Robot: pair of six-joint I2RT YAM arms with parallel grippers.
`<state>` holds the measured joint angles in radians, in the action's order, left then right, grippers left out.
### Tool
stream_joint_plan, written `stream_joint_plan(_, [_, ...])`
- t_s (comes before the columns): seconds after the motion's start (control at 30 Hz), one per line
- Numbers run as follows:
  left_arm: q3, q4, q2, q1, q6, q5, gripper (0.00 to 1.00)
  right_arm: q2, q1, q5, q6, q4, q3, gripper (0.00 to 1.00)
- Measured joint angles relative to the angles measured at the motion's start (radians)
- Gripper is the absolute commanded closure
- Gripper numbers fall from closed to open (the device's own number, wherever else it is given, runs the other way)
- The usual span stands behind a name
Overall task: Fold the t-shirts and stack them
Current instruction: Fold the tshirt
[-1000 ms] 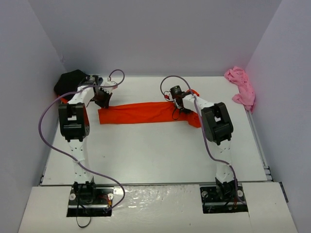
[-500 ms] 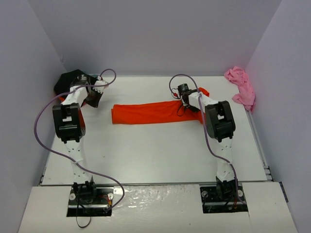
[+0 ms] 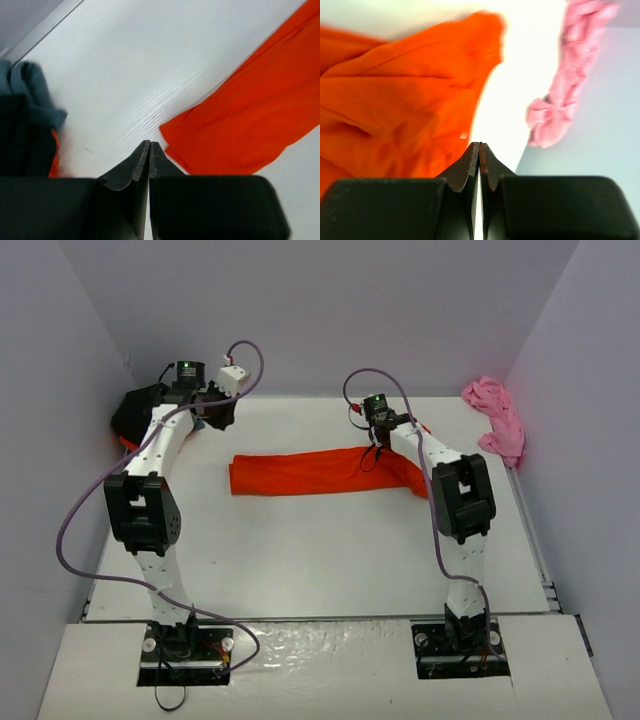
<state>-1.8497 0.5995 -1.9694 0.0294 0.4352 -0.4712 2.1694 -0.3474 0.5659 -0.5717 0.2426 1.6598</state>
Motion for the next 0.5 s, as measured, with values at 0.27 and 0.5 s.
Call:
stream_joint_plan(0.27, [-0.011, 0.041, -0.054, 0.093, -0.016, -0.089, 1.0, -0.231, -0.032, 0.017, -0.001, -0.082, -0.05, 1.0])
stream_joint_plan(0.5, [0.013, 0.11, -0.146, 0.102, 0.015, -0.17, 1.0, -0.262, -0.043, 0.002, 0.002, -0.08, -0.163, 1.0])
